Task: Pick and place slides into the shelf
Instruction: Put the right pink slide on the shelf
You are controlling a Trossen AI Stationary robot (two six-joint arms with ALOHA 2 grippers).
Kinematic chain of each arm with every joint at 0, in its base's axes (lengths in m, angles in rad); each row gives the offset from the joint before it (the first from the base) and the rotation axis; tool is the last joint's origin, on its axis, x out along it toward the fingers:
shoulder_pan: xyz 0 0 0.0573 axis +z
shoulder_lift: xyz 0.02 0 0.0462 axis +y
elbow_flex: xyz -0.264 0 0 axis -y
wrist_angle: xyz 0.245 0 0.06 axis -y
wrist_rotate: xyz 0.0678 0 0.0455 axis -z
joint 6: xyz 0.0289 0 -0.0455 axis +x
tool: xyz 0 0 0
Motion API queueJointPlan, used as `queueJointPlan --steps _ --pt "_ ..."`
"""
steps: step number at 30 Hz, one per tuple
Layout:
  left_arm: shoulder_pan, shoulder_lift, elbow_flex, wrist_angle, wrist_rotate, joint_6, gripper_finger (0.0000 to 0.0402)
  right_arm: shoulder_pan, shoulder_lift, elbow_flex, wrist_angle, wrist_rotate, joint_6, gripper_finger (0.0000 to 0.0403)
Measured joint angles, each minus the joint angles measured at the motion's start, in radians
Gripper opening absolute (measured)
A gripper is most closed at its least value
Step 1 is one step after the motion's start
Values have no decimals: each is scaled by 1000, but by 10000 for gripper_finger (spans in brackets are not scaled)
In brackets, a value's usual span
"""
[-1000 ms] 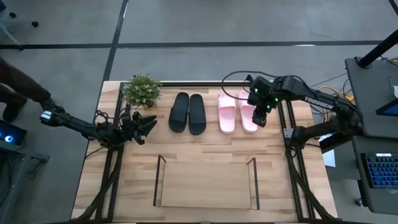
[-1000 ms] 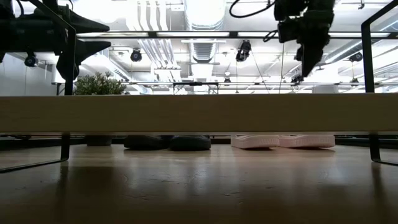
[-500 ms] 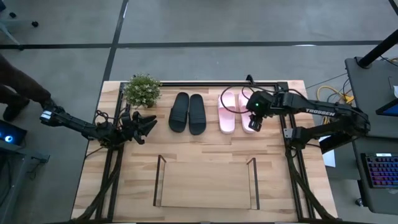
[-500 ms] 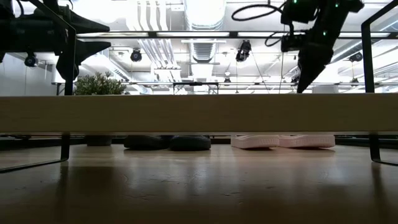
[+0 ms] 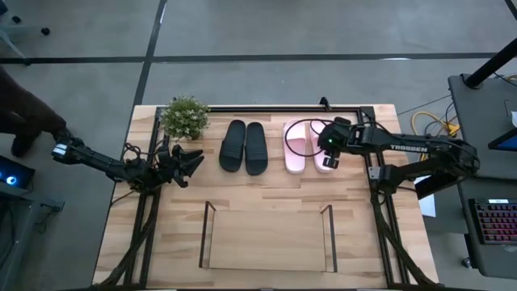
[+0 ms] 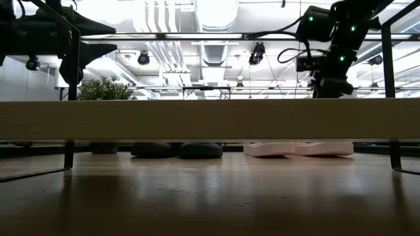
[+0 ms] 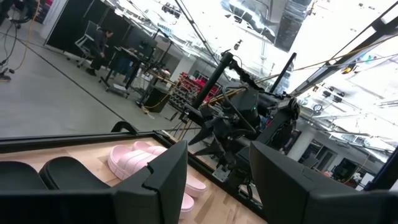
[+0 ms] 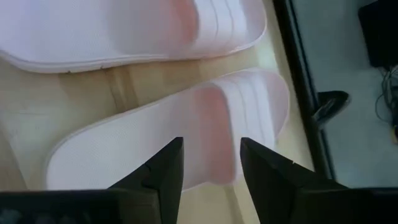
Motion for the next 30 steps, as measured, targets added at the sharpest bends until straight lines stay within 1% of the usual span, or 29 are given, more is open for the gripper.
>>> queueJointPlan --steps 5,7,10,11,16,24,30 --pt "0 0 0 0 0 0 160 1 1 -90 98 7 -30 152" --pt "0 0 0 0 0 0 160 1 1 -116 132 55 -33 153" --pt "0 0 0 0 0 0 160 -1 1 -131 172 157 -53 152" --pt "0 0 0 0 -1 0 160 -4 0 -138 193 171 -64 151" --pt "0 0 0 -1 -2 0 160 -22 1 -180 281 113 -97 152" --pt "0 12 0 -2 -9 0 160 -54 1 -245 344 122 -136 148" --pt "0 46 0 1 -34 -2 160 -100 1 -253 415 124 -170 150"
